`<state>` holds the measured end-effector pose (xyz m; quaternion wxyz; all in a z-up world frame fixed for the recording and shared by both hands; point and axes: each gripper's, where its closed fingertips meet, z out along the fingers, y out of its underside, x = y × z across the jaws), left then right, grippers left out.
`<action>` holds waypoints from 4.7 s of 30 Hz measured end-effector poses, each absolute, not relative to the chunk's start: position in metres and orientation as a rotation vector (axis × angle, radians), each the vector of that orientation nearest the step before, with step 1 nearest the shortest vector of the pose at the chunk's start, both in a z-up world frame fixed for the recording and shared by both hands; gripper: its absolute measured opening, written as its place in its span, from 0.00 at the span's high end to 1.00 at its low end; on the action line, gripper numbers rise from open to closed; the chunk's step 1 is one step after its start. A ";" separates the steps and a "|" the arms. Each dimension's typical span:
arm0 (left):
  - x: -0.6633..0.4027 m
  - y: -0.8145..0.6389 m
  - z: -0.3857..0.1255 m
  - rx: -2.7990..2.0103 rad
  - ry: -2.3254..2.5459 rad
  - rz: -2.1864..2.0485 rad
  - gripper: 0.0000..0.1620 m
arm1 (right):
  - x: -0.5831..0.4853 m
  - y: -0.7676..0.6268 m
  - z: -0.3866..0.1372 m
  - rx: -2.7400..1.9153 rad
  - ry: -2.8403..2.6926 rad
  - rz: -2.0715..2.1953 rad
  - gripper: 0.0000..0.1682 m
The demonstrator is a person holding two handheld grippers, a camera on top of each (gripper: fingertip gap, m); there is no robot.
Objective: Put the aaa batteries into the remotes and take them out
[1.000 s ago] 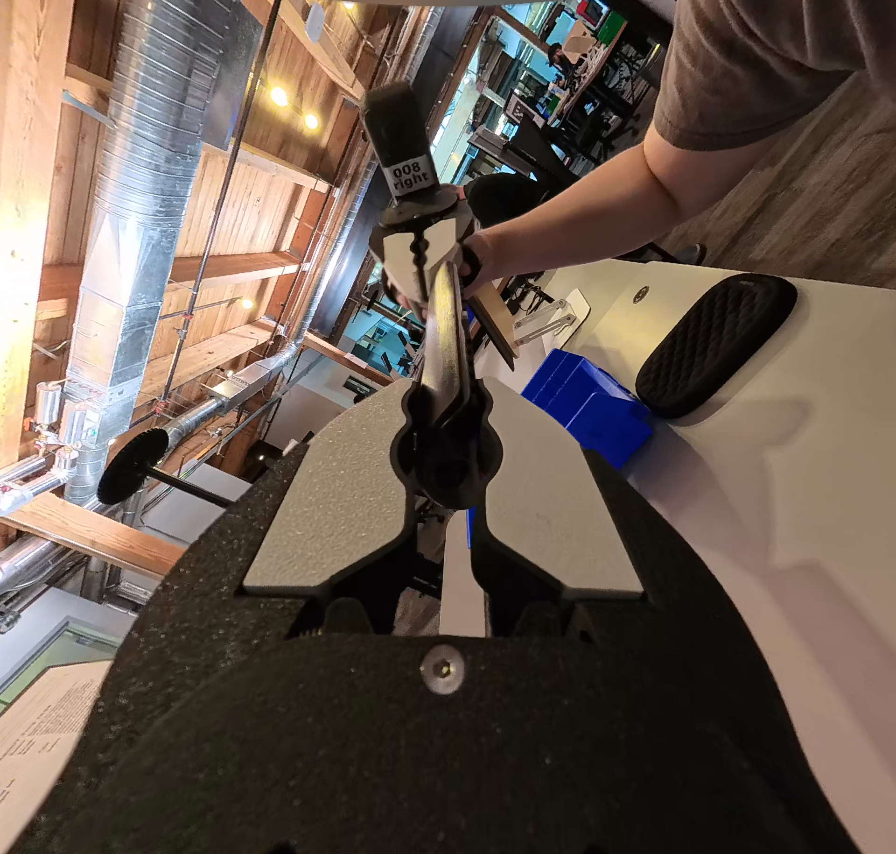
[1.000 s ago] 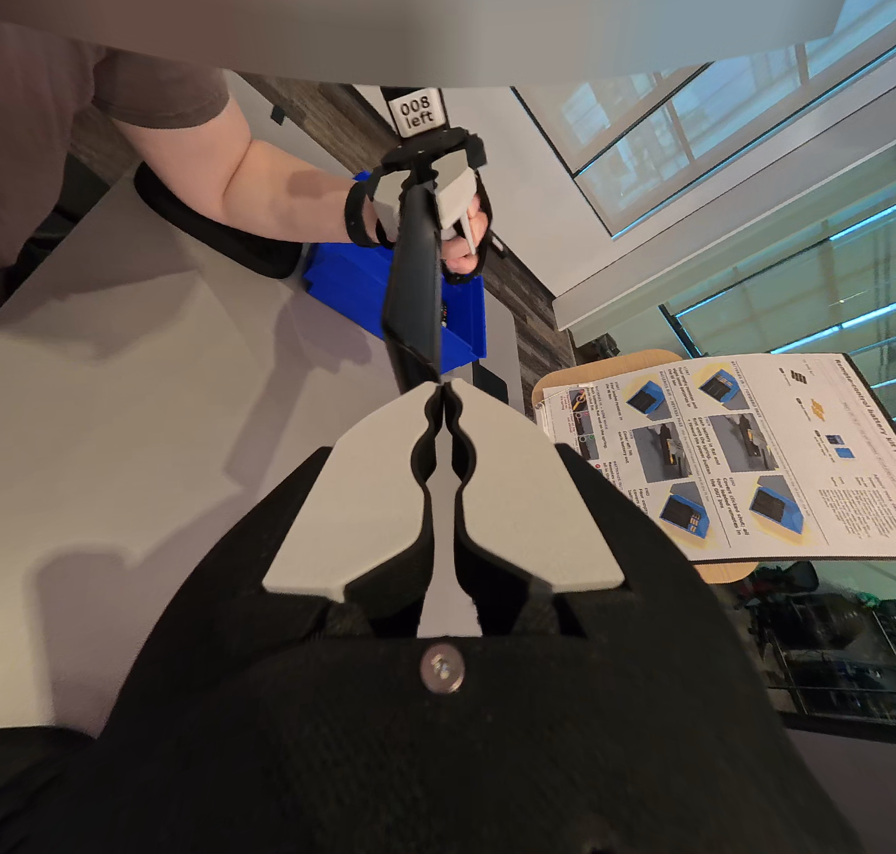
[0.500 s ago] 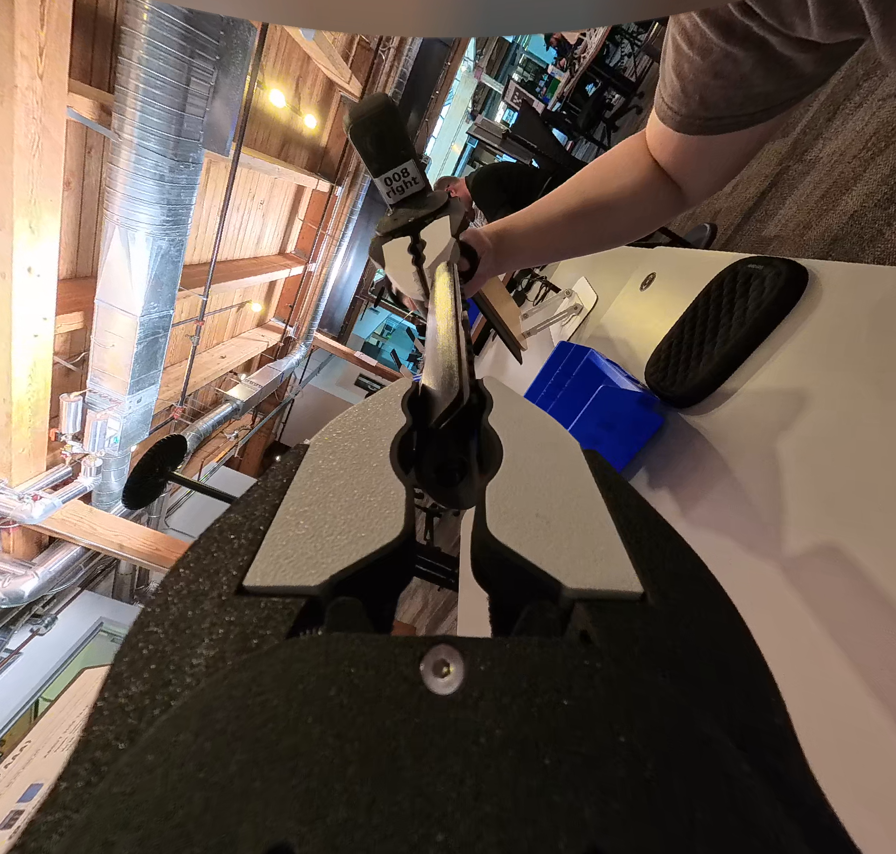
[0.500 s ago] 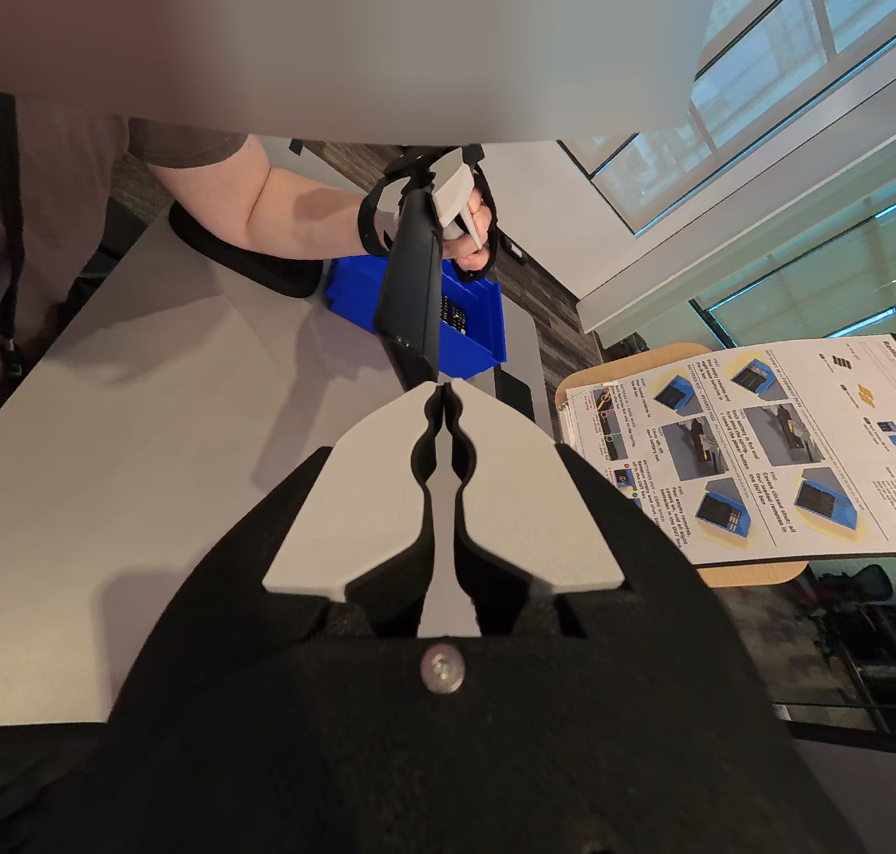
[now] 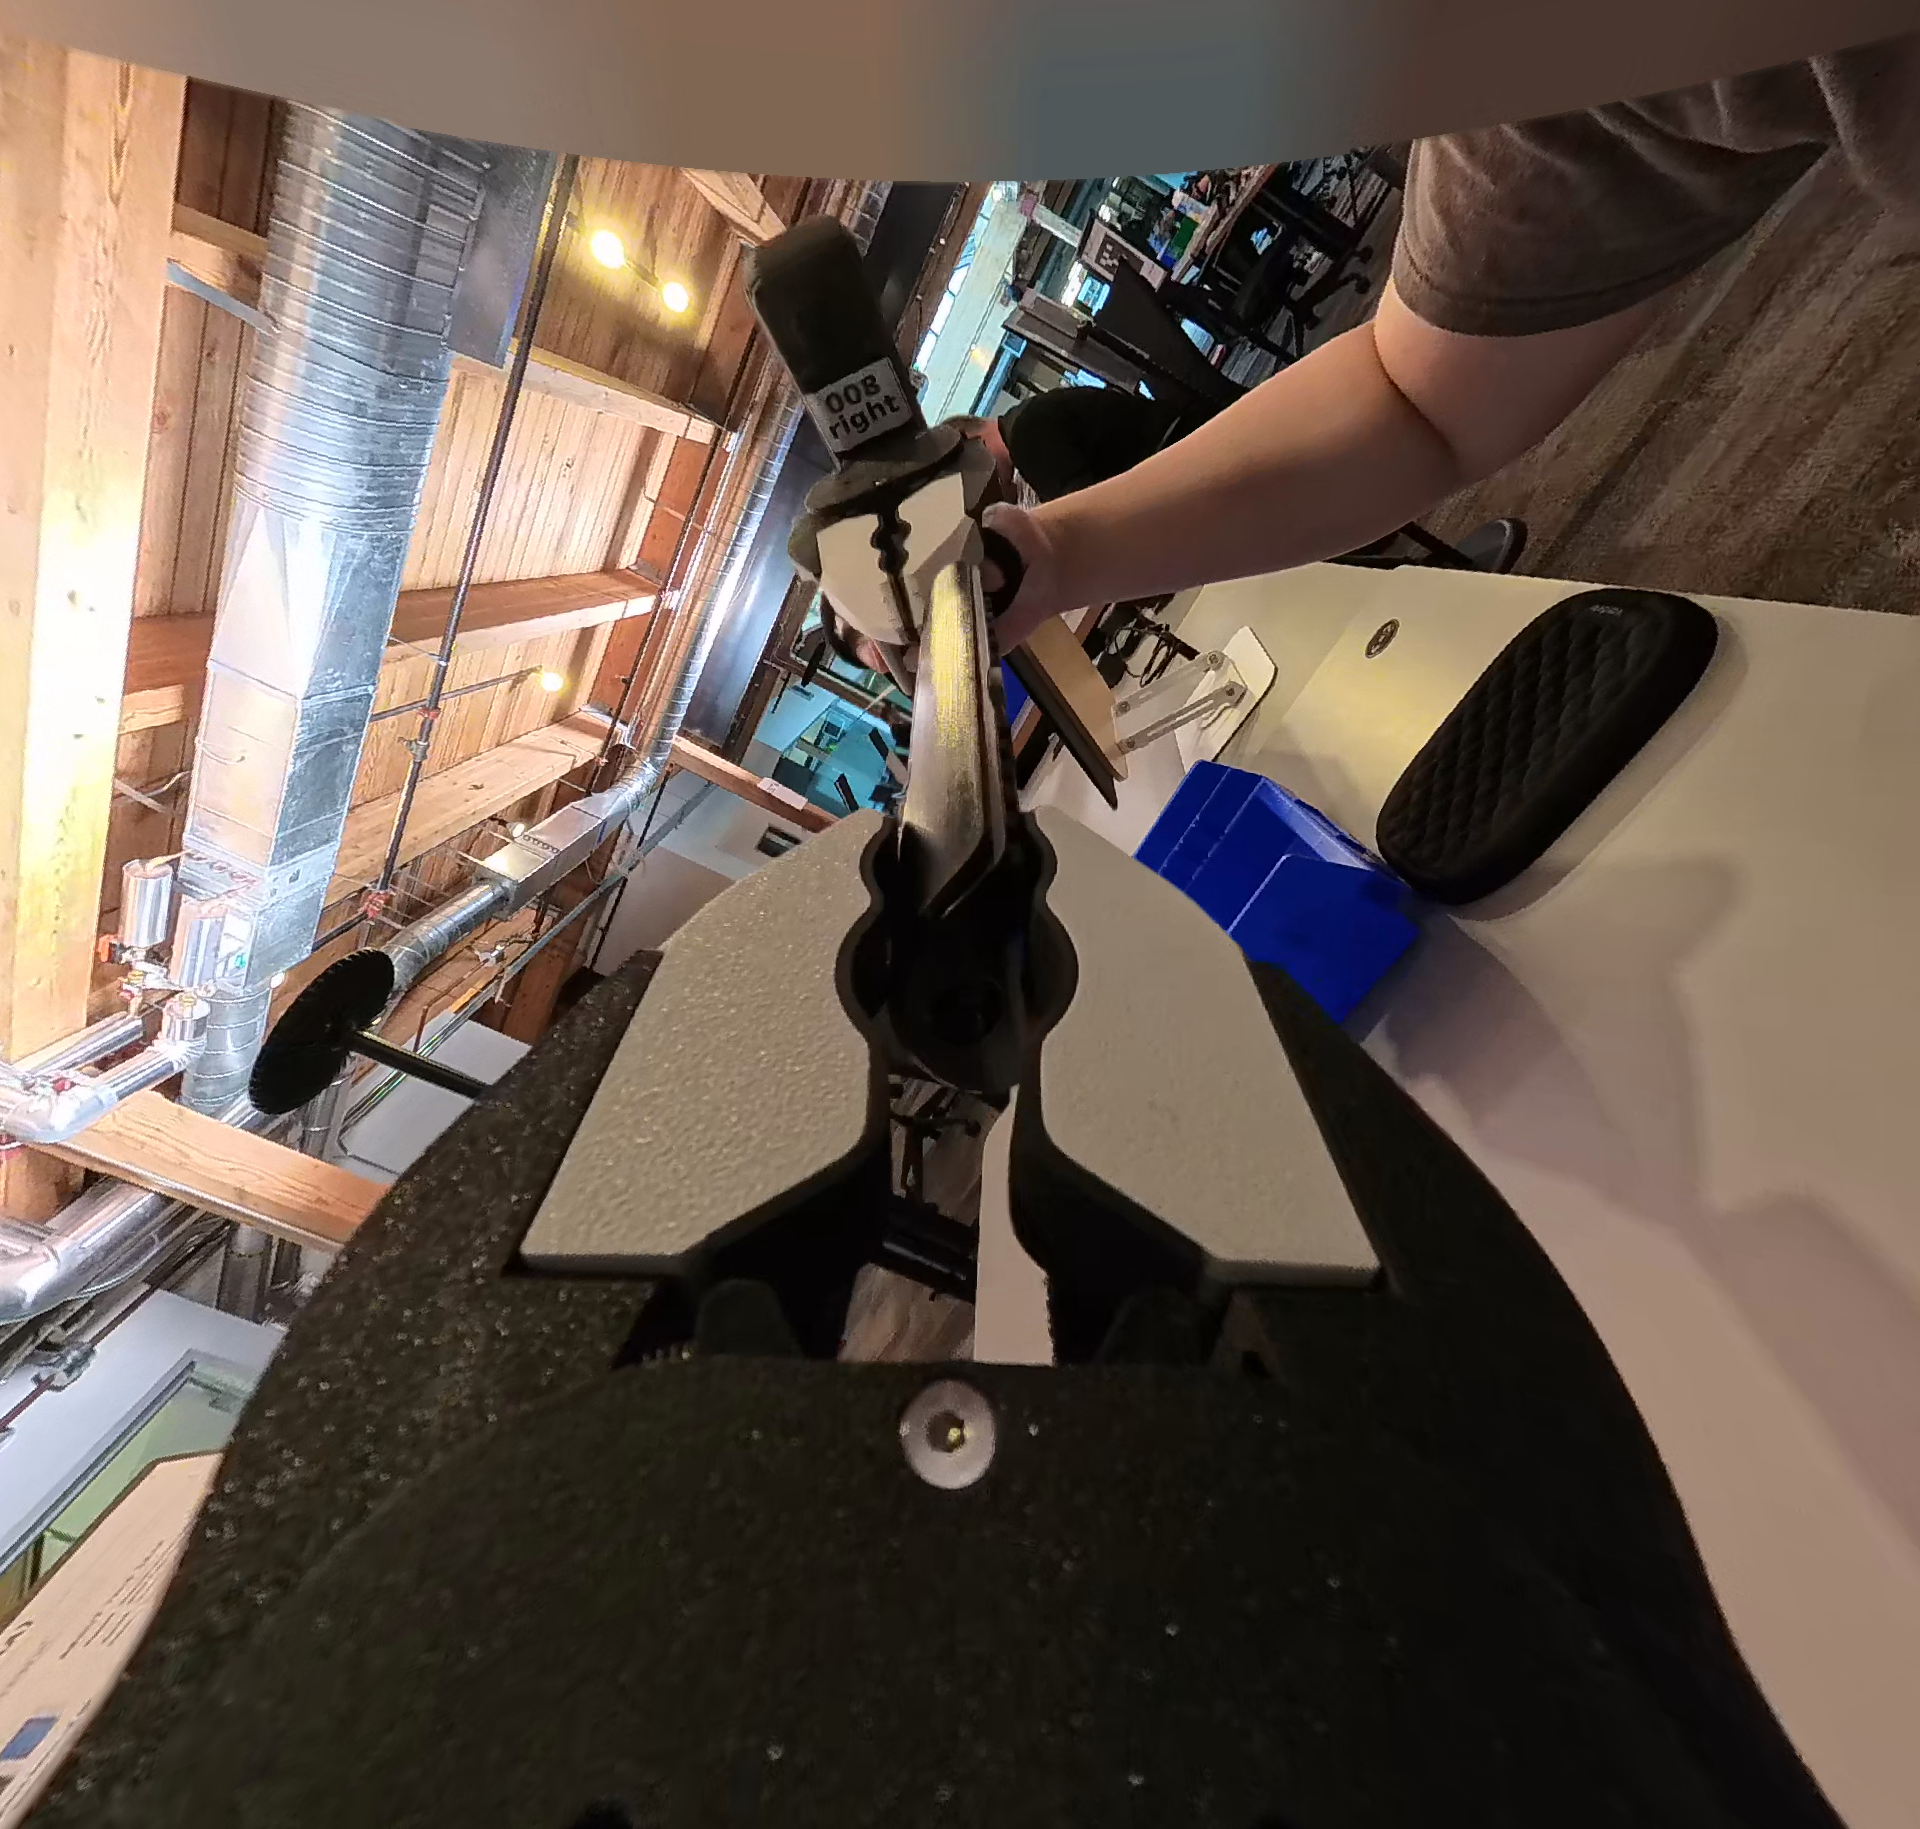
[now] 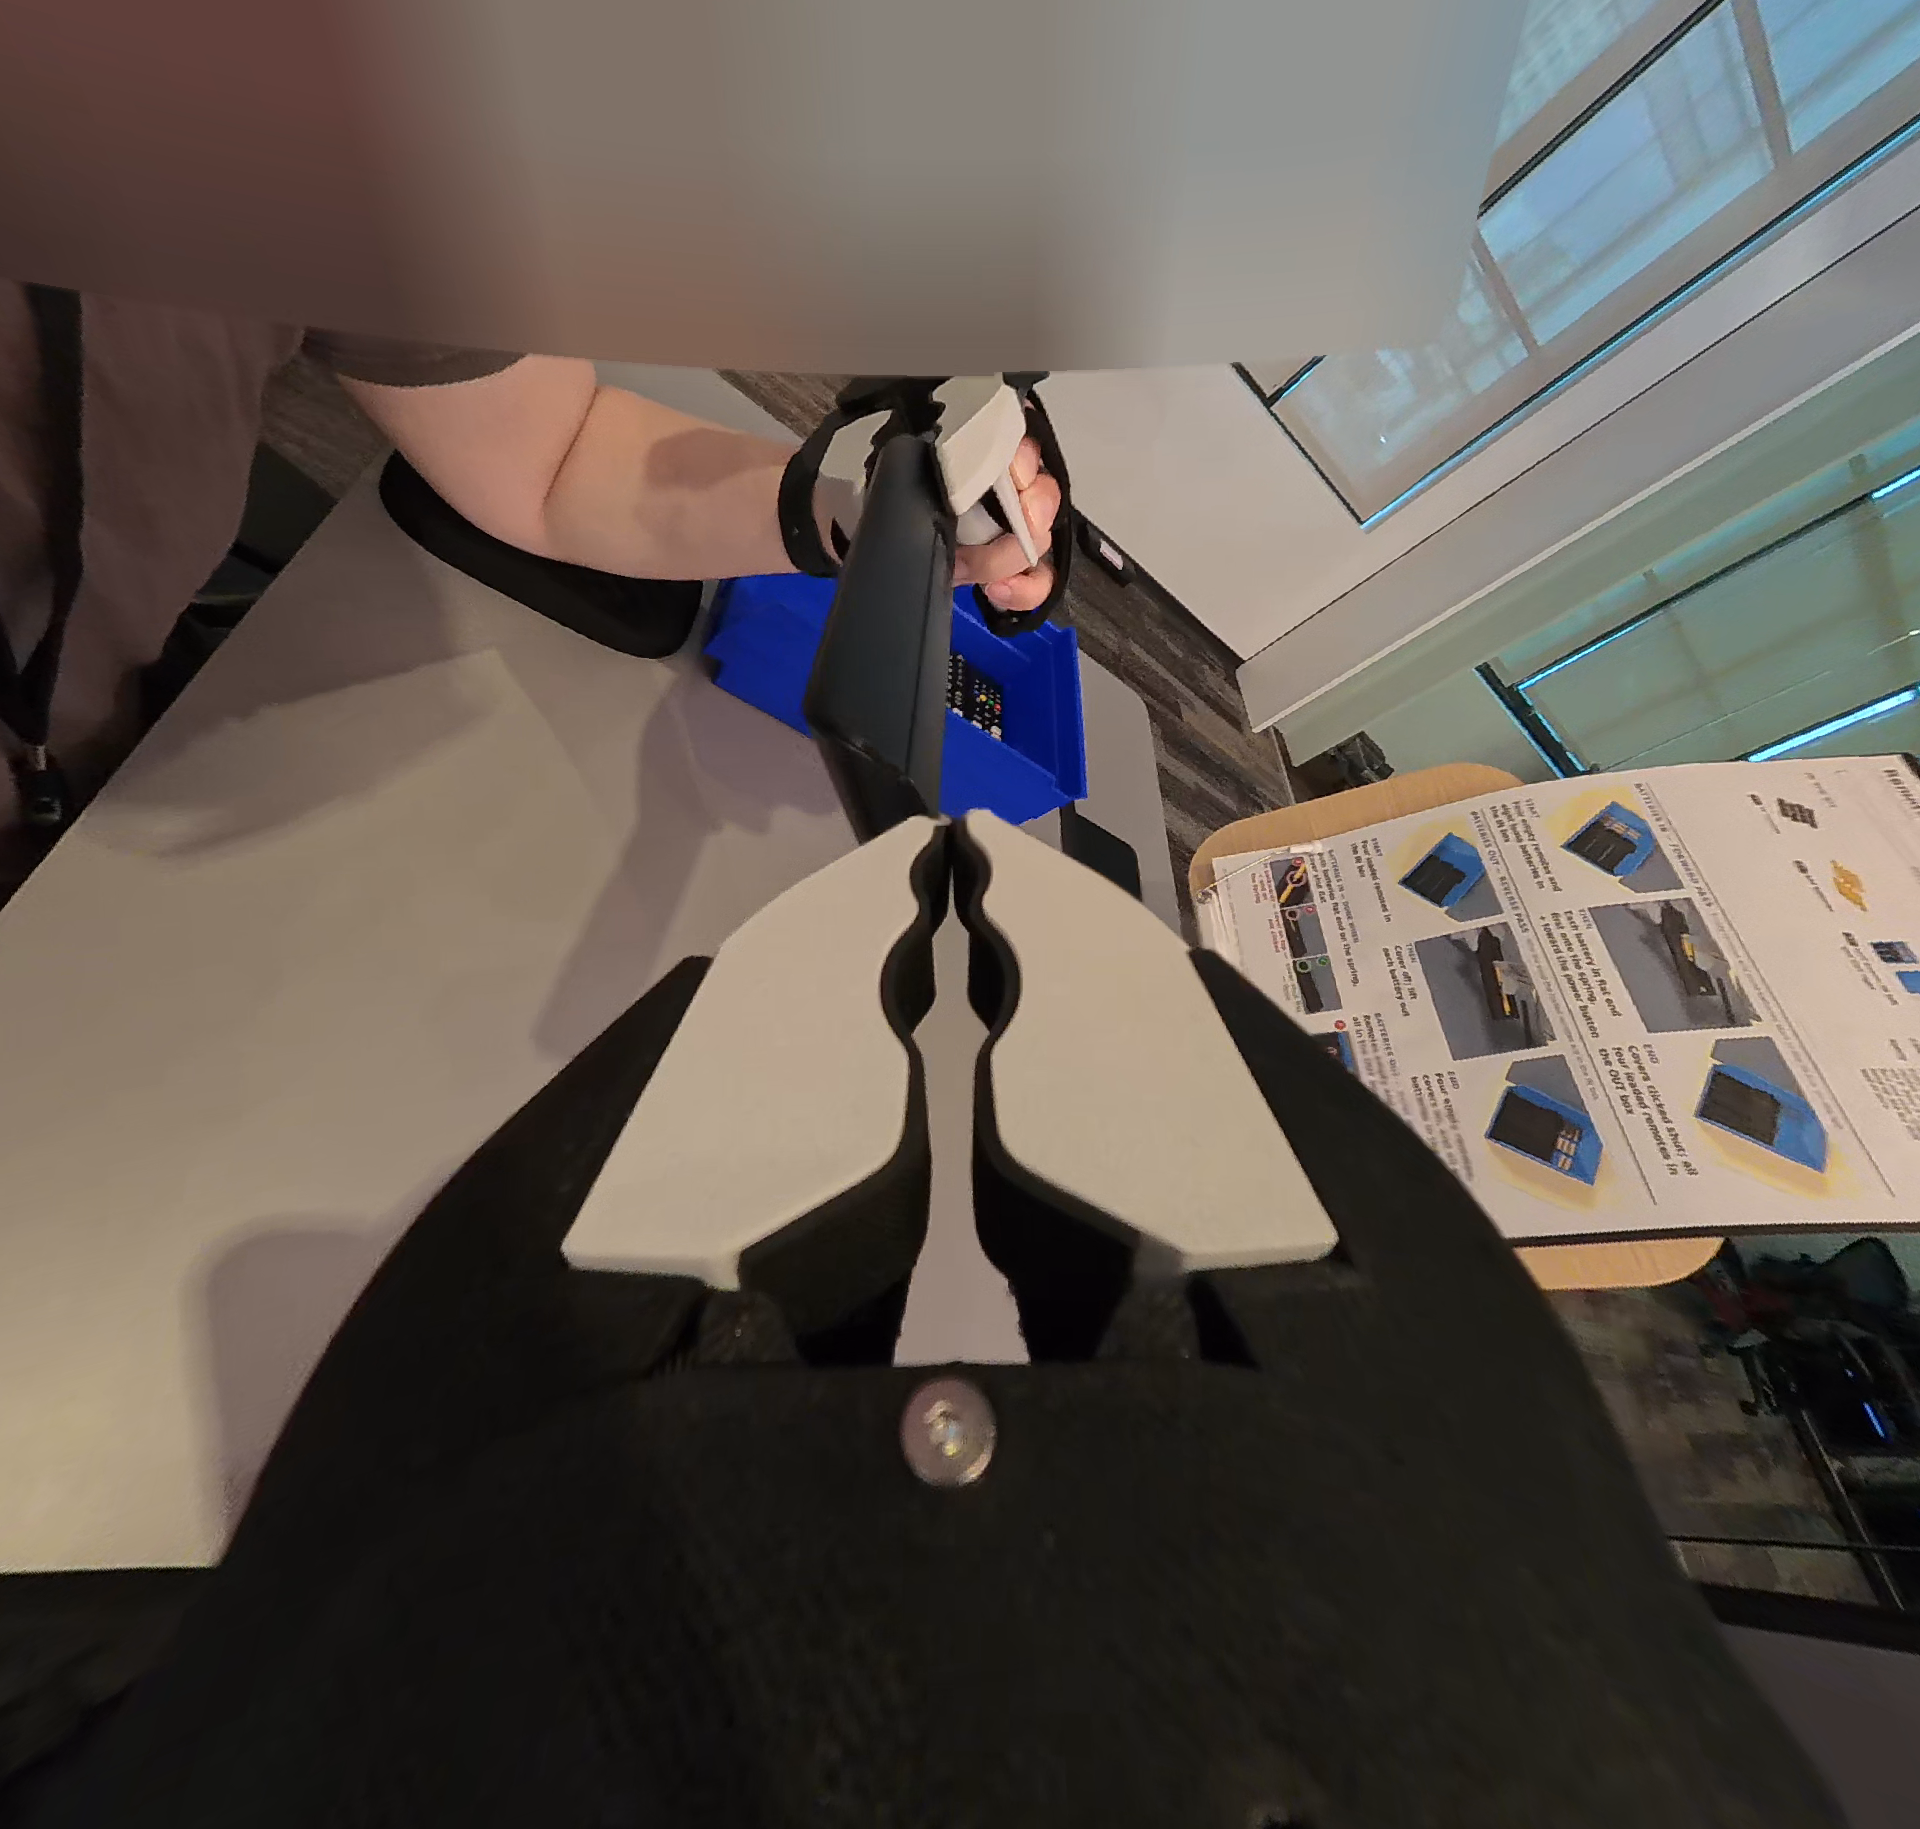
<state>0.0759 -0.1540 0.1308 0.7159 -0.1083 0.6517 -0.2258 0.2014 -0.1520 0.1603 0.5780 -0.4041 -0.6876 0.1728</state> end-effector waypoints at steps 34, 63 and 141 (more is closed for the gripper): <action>0.067 -0.167 0.142 -0.191 1.404 -0.598 0.87 | 0.186 -0.177 0.176 -0.973 -1.641 0.629 0.99; 0.069 -0.164 0.139 -0.205 1.419 -0.607 0.87 | 0.188 -0.172 0.168 -0.992 -1.650 0.589 0.99; 0.070 -0.089 0.114 -0.718 1.463 -0.643 0.87 | 0.409 0.002 0.001 -2.084 -1.343 -0.014 0.85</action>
